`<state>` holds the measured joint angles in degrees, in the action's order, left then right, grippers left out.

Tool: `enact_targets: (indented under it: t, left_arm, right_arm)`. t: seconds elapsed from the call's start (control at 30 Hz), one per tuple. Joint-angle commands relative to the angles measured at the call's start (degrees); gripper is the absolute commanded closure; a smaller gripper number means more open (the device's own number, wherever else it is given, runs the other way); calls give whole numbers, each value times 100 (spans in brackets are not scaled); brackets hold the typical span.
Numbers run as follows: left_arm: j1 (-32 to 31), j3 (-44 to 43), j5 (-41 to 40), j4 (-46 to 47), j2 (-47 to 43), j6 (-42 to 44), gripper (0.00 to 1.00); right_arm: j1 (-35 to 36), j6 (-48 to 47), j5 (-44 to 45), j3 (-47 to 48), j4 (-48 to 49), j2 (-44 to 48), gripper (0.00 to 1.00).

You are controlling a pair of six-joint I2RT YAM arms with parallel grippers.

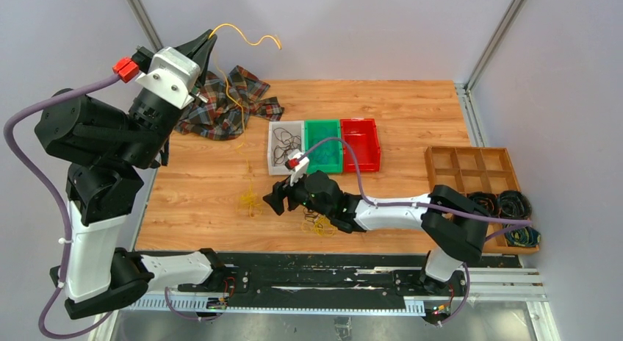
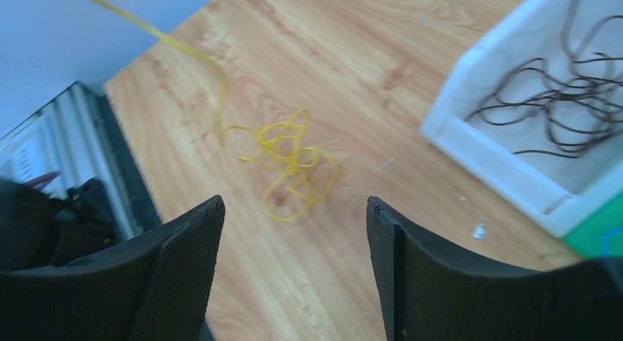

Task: Untangle the cables

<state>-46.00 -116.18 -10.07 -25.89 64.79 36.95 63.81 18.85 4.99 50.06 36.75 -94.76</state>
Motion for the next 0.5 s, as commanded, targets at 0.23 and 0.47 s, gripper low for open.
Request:
enact_targets:
  t: [0.23, 0.47]
  left_arm:
    - [-41, -241, 104, -72, 1, -56, 95]
    - [-41, -322, 71, -169, 2, -23, 95]
  right_arm:
    - [152, 44, 325, -190, 248, 217, 28]
    - [-294, 67, -365, 125, 581, -76, 33]
